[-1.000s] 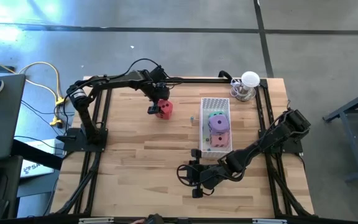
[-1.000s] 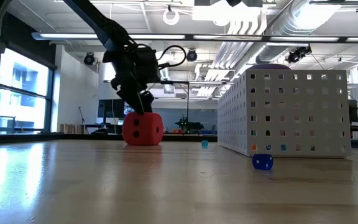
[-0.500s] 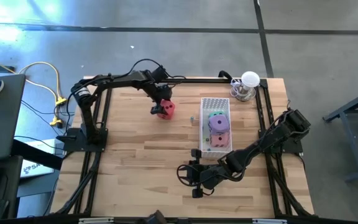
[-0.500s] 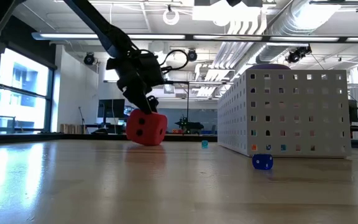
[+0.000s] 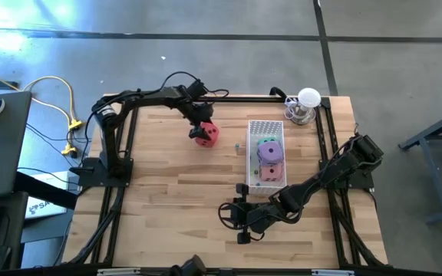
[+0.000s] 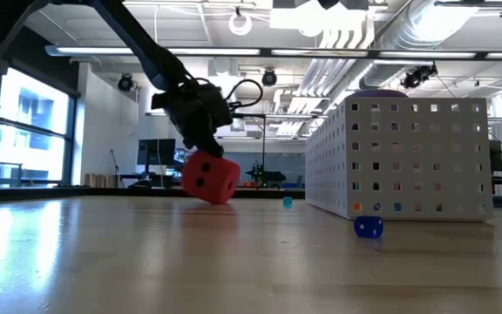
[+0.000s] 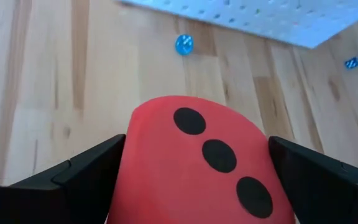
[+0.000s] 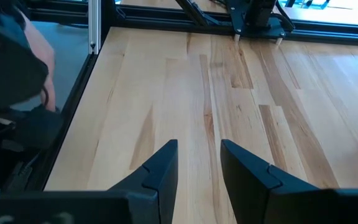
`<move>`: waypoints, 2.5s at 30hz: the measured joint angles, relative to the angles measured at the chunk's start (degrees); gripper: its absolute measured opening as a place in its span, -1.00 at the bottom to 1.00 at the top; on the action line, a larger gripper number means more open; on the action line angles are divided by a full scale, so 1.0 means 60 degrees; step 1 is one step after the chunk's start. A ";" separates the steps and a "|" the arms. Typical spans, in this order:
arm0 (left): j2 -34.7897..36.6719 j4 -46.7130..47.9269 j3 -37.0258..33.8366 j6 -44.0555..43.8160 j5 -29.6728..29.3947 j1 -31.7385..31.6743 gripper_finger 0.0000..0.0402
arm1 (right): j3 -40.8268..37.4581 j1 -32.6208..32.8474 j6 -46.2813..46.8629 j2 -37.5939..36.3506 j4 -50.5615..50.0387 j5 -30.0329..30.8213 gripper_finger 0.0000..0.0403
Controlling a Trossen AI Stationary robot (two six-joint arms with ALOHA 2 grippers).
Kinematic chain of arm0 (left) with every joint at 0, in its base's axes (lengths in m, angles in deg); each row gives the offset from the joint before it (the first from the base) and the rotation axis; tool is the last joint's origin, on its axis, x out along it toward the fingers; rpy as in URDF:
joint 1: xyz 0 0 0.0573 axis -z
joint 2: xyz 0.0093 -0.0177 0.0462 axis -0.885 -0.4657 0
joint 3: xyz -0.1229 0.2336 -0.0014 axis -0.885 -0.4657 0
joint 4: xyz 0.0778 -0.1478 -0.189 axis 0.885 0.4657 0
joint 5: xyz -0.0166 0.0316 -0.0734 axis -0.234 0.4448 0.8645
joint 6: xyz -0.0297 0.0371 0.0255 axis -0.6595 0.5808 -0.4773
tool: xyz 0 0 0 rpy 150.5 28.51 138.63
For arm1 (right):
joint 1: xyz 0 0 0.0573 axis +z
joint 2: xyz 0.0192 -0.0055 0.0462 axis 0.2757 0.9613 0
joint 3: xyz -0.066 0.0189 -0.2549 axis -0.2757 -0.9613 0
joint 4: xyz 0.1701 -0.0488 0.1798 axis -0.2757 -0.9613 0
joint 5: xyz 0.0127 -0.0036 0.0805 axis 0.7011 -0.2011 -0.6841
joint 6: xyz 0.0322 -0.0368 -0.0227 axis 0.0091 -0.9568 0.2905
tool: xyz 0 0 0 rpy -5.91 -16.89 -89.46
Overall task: Pick & Place Dice
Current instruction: Put the red die into the white bin
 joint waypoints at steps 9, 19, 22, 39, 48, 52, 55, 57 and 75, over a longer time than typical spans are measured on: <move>-0.0412 -0.0175 0.0032 0.1290 0.1002 0.0017 0.86 | 0.0002 0.0001 0.0002 0.0000 0.0003 0.0000 -0.44; -0.0465 -0.0205 0.0035 0.1420 0.1471 -0.0084 0.70 | 0.0000 0.0000 0.0001 0.0000 0.0003 0.0001 -0.44; -0.0543 -0.0093 -0.0024 0.1447 0.2330 -0.0292 0.63 | 0.0000 0.0000 0.0000 0.0000 0.0003 0.0000 -0.44; 0.0234 0.1538 -0.0113 0.2358 0.3617 -0.0125 0.22 | 0.0000 0.0004 0.0003 0.0000 0.0154 0.0026 -0.44; 0.0495 0.1636 -0.0052 0.1913 0.2664 0.0394 -0.22 | 0.0003 0.0045 0.0183 0.0000 0.0301 0.0006 -0.44; 0.0495 0.1940 -0.0052 0.2353 0.2657 0.0488 -0.19 | 0.0003 0.0131 0.0189 0.0000 0.0302 0.0014 -0.44; 0.0491 0.2057 -0.0056 0.2413 0.2661 0.0488 -0.23 | 0.0002 0.0180 0.0220 0.0000 0.0305 0.0028 -0.44; 0.0491 0.2098 -0.0055 0.2431 0.2660 0.0488 -0.23 | 0.0001 0.0197 0.0218 0.0000 0.0319 0.0029 -0.44; 0.2704 0.3232 -0.0066 0.2734 0.2490 0.1254 -0.29 | 0.0003 0.0568 -0.0260 0.0004 0.1149 0.0072 -0.44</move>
